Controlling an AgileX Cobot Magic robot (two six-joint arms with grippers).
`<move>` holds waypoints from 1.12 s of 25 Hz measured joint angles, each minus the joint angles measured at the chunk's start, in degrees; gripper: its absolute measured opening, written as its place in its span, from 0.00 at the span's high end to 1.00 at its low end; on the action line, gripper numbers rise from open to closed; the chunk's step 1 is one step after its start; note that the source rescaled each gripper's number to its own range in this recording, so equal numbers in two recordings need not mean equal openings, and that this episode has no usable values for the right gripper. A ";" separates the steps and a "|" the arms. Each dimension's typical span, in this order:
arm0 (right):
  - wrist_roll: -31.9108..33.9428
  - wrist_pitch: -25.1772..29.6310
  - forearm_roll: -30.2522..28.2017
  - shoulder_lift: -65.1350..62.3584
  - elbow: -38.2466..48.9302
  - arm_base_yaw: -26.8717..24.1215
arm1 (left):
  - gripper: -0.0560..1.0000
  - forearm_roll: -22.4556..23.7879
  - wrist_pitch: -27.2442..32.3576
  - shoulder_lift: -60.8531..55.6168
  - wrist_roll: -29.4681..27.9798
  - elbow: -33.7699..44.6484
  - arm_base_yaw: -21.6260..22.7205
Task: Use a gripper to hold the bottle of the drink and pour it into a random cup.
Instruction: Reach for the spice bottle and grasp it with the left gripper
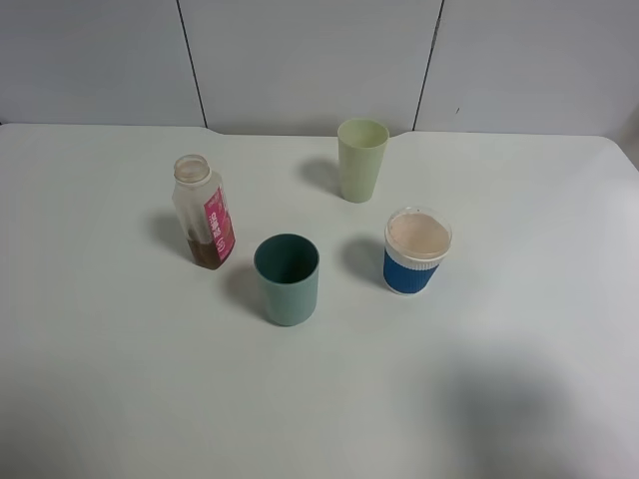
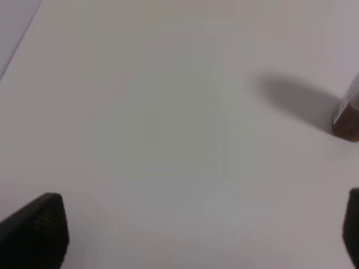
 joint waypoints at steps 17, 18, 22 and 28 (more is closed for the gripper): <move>0.00 0.00 0.00 0.00 0.00 0.00 | 0.00 1.64 0.00 0.00 0.00 0.00 0.00; 0.00 0.00 0.00 0.00 0.00 0.00 | 0.00 1.64 0.00 0.00 0.00 0.00 0.00; 0.00 0.00 0.00 0.00 0.00 0.00 | 0.00 1.64 0.00 0.00 0.00 0.00 0.00; 0.00 0.00 0.00 0.00 0.00 0.00 | 0.00 1.64 0.00 0.00 0.00 0.00 0.00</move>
